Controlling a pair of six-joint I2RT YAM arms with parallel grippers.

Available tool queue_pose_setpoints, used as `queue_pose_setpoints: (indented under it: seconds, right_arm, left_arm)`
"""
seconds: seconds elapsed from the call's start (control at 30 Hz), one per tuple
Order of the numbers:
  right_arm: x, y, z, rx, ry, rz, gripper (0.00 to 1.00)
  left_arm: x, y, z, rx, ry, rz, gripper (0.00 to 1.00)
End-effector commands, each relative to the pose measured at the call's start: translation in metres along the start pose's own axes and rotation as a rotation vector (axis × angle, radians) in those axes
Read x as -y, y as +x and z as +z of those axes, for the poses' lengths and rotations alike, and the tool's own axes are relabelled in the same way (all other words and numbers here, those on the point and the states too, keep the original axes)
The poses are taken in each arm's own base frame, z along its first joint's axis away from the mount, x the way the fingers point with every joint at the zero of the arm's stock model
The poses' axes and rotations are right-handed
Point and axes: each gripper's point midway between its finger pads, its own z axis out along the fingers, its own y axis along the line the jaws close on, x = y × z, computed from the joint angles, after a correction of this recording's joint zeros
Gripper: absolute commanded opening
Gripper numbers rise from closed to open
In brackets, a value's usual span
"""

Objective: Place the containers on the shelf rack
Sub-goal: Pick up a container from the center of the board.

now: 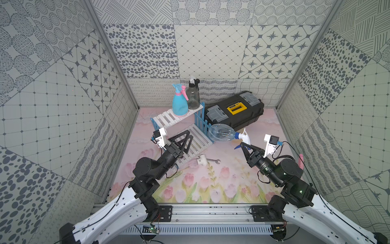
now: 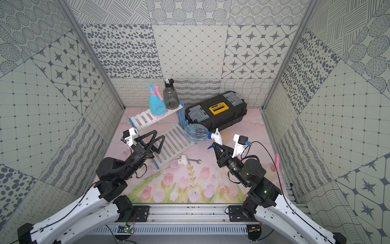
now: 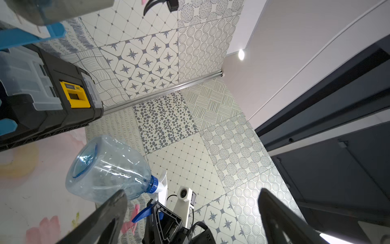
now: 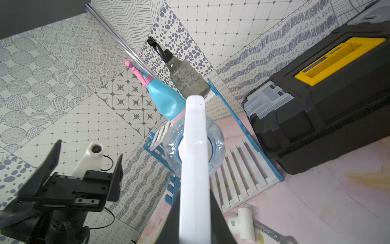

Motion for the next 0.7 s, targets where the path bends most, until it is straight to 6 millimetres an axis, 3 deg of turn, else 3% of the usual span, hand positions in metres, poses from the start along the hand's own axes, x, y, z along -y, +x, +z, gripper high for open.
queue_pose_setpoints:
  seconds: [0.0, 0.13, 0.3, 0.47, 0.67]
  right_arm:
    - [0.006, 0.007, 0.005, -0.114, 0.084, -0.131, 0.00]
    - [0.007, 0.019, 0.016, -0.281, 0.152, -0.255, 0.00]
    - [0.008, 0.035, 0.031, -0.474, 0.208, -0.378, 0.00]
    - [0.012, 0.050, 0.055, -0.614, 0.256, -0.479, 0.00]
    - [0.013, 0.057, 0.094, -0.675, 0.284, -0.586, 0.00]
  left_arm:
    - [-0.046, 0.025, -0.034, -0.265, -0.302, 0.495, 0.99]
    - [-0.055, 0.032, -0.045, -0.422, -0.383, 0.693, 0.99]
    - [-0.063, 0.033, -0.057, -0.487, -0.379, 0.884, 0.99]
    - [-0.073, 0.038, -0.067, -0.539, -0.349, 1.034, 0.99]
    - [-0.088, 0.046, -0.065, -0.588, -0.314, 1.137, 0.99]
